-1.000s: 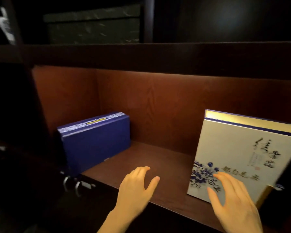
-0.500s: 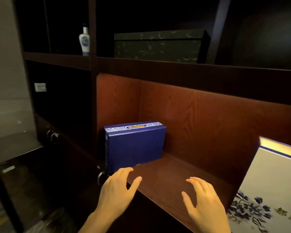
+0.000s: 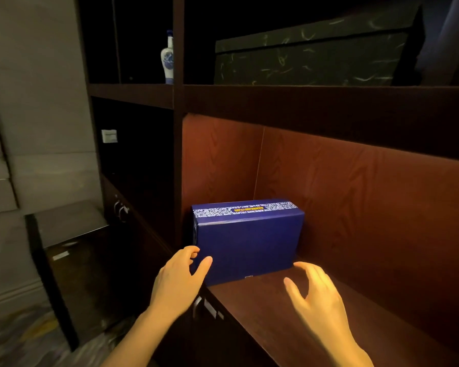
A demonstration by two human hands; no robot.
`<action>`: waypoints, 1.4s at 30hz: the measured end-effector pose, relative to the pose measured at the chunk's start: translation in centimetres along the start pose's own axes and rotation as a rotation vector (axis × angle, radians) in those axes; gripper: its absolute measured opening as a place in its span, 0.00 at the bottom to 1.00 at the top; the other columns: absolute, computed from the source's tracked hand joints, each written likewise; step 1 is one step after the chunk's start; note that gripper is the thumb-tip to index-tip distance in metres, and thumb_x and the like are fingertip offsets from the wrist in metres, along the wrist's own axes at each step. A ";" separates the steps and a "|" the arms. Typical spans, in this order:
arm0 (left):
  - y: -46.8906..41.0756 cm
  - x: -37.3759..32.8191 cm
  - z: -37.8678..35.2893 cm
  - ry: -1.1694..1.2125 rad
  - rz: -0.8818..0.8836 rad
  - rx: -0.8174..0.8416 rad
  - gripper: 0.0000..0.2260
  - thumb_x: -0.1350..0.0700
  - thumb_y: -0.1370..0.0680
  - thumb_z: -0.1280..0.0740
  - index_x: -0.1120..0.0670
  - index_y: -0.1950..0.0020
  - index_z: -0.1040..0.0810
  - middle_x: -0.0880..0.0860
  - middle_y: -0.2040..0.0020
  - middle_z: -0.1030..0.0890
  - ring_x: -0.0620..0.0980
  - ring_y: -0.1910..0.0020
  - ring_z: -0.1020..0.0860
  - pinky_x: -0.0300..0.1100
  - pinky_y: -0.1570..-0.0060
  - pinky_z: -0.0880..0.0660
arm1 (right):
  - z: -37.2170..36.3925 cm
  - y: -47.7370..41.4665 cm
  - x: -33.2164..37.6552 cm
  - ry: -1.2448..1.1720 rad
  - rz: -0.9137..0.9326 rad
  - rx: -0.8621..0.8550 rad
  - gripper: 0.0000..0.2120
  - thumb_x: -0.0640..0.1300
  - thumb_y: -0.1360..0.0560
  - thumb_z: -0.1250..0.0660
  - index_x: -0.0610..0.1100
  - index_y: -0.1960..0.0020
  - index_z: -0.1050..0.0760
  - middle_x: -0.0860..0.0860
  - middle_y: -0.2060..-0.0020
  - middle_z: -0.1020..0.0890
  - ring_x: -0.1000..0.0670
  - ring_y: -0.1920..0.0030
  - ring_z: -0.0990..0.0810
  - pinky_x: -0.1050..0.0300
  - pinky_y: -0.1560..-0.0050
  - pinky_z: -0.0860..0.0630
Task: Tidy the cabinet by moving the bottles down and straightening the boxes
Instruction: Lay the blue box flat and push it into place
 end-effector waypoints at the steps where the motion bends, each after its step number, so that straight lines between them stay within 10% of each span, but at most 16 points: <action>1: -1.0 0.2 -0.3 0.014 0.009 -0.009 0.25 0.35 0.24 0.39 0.46 0.32 0.28 0.44 0.38 0.22 0.40 0.43 0.25 0.34 0.53 0.31 | -0.6 -1.2 -0.4 -0.028 -0.016 0.005 0.25 0.57 0.24 0.31 0.53 0.30 0.29 0.55 0.31 0.25 0.53 0.32 0.25 0.53 0.38 0.24; 11: -11.2 2.0 -1.8 0.101 0.063 -0.163 0.29 0.37 0.25 0.36 0.52 0.30 0.29 0.51 0.33 0.25 0.49 0.37 0.25 0.47 0.43 0.25 | -5.6 -13.0 -2.7 -0.234 -0.044 0.027 0.24 0.55 0.23 0.32 0.52 0.29 0.31 0.55 0.30 0.26 0.53 0.34 0.24 0.57 0.44 0.24; 16: -14.5 3.0 -3.8 0.200 0.183 -0.104 0.32 0.42 0.23 0.34 0.53 0.23 0.38 0.54 0.25 0.33 0.53 0.28 0.32 0.51 0.33 0.32 | -8.0 -16.9 -3.1 -0.370 -0.125 0.047 0.33 0.57 0.23 0.32 0.48 0.22 0.39 0.49 0.24 0.32 0.46 0.27 0.31 0.47 0.32 0.29; 30: -17.2 4.3 -6.9 0.489 0.334 0.101 0.36 0.52 0.23 0.29 0.53 0.21 0.45 0.56 0.23 0.35 0.55 0.28 0.32 0.50 0.31 0.33 | -11.6 -18.9 -1.5 -0.273 -0.290 0.060 0.44 0.66 0.23 0.38 0.45 0.18 0.53 0.44 0.18 0.57 0.38 0.22 0.40 0.40 0.31 0.32; 42: -13.7 3.5 -5.7 0.296 0.206 0.066 0.35 0.44 0.28 0.26 0.54 0.28 0.38 0.51 0.32 0.34 0.51 0.35 0.30 0.49 0.36 0.30 | -12.4 -22.4 -2.1 -0.375 -0.323 0.101 0.36 0.53 0.20 0.36 0.45 0.18 0.49 0.45 0.18 0.53 0.39 0.23 0.38 0.45 0.28 0.37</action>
Point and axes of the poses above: each hand's wrist, its own y-axis away from the middle knuckle, its own z-axis out of the back of the hand, x = y × z, the point moved 10 cm from there along -y, towards the middle knuckle
